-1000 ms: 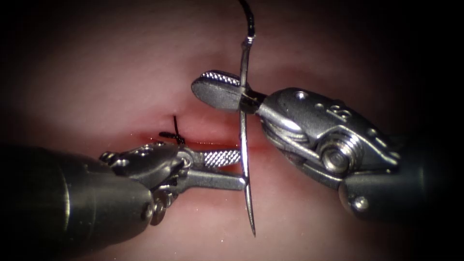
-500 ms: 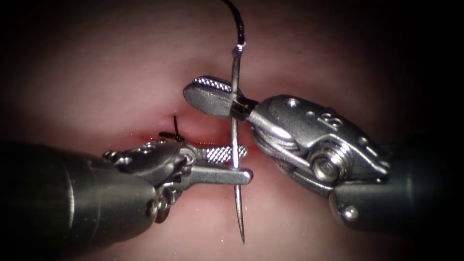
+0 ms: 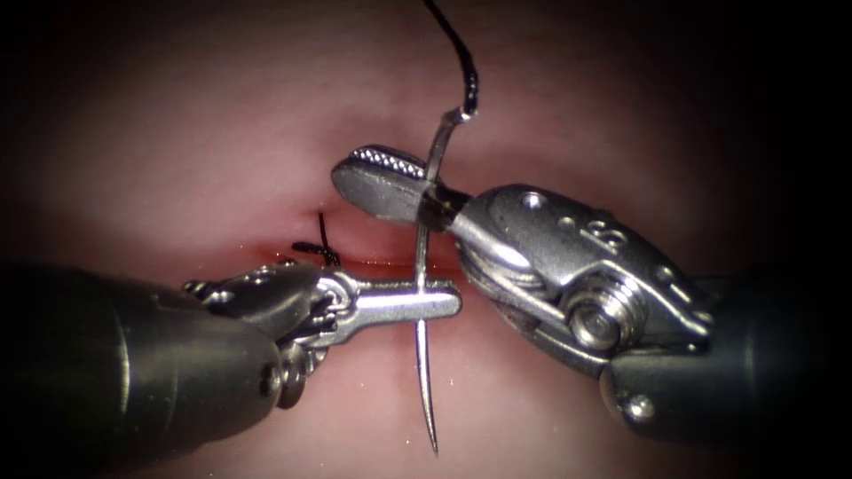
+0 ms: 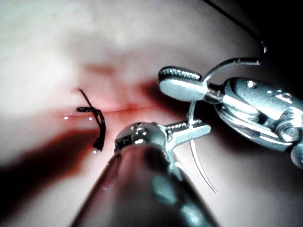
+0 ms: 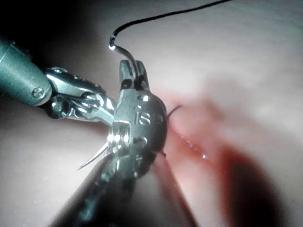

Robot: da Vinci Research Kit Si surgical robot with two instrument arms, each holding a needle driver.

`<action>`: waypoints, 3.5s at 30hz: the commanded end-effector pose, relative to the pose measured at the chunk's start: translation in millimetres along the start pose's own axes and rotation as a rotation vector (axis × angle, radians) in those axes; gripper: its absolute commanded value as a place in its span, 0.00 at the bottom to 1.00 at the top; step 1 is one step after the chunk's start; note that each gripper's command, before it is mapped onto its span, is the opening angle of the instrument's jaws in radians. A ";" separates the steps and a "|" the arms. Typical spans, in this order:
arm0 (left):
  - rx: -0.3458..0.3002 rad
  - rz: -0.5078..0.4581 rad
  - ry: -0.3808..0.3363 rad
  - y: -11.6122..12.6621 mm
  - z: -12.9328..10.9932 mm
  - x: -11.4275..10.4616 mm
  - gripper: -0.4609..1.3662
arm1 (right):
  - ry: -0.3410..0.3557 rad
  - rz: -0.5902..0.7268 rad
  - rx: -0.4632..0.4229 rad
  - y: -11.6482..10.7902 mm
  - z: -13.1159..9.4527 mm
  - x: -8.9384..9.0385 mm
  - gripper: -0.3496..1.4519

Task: Wound Closure
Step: Hand the needle back over to the left gripper to readjust, then pass the needle from the left to the right gripper

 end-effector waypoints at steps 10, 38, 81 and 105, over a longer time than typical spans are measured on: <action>-0.015 -0.063 -0.039 1.1 -0.4 0.4 0.06 | -0.005 0.002 0.020 0.1 0.1 0.1 0.36; -0.063 -0.201 -0.135 1.7 -2.0 1.0 0.06 | -0.131 0.093 0.323 0.4 -1.5 0.7 0.71; -0.081 -0.286 -0.187 1.8 -1.8 0.5 0.06 | -0.094 0.081 0.256 0.1 -1.3 1.5 0.00; -0.152 -0.196 -0.129 2.2 -2.1 1.4 0.64 | -0.093 0.029 0.226 0.4 -1.6 1.7 0.00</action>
